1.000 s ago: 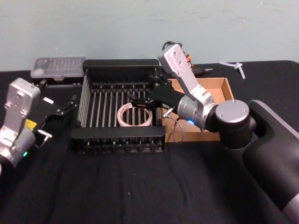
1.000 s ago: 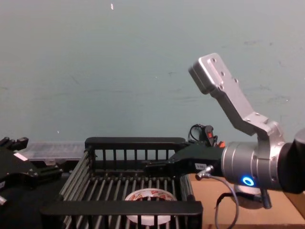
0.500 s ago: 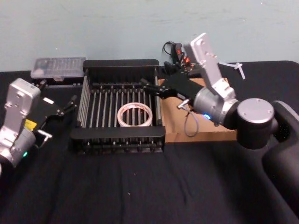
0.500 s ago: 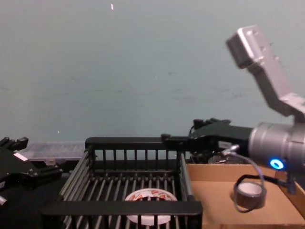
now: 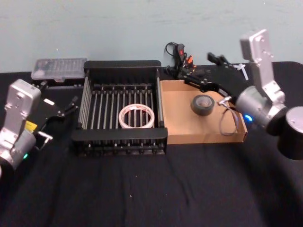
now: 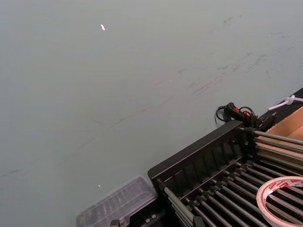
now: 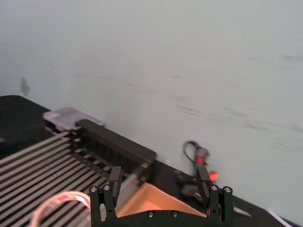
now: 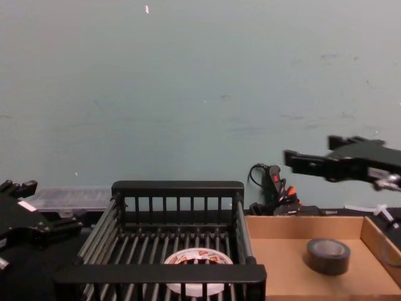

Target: Pick up the white tape and place it into the black box , Pick up the silver tape and place it into the brown box.

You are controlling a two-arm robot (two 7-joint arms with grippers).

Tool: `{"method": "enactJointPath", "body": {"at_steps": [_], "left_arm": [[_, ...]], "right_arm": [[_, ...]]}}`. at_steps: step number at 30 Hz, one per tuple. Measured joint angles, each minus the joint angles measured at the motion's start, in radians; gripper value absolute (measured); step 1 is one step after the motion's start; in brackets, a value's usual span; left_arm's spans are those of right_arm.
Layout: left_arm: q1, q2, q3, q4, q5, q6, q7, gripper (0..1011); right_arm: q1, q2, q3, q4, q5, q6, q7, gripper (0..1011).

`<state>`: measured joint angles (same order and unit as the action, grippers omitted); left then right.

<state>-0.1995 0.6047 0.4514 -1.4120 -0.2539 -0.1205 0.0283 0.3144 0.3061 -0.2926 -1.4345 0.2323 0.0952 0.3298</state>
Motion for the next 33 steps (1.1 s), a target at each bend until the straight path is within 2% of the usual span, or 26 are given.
{"method": "enactJointPath", "body": {"at_steps": [4,14,23,33], "left_arm": [[0.000,0.000,0.000,0.000,0.000,0.000,0.000,1001],[0.000,0.000,0.000,0.000,0.000,0.000,0.000,1001],[0.000,0.000,0.000,0.000,0.000,0.000,0.000,1001],[0.000,0.000,0.000,0.000,0.000,0.000,0.000,1001]], "right_arm": [[-0.031,0.024,0.035,-0.003,0.005,-0.006,-0.020,1002],[-0.090,0.046,0.080,0.021,0.008,-0.008,-0.040,1002],[-0.115,0.046,0.089,0.035,0.005,-0.001,-0.041,1002],[-0.117,0.044,0.088,0.038,-0.002,0.003,-0.043,1002]]}}
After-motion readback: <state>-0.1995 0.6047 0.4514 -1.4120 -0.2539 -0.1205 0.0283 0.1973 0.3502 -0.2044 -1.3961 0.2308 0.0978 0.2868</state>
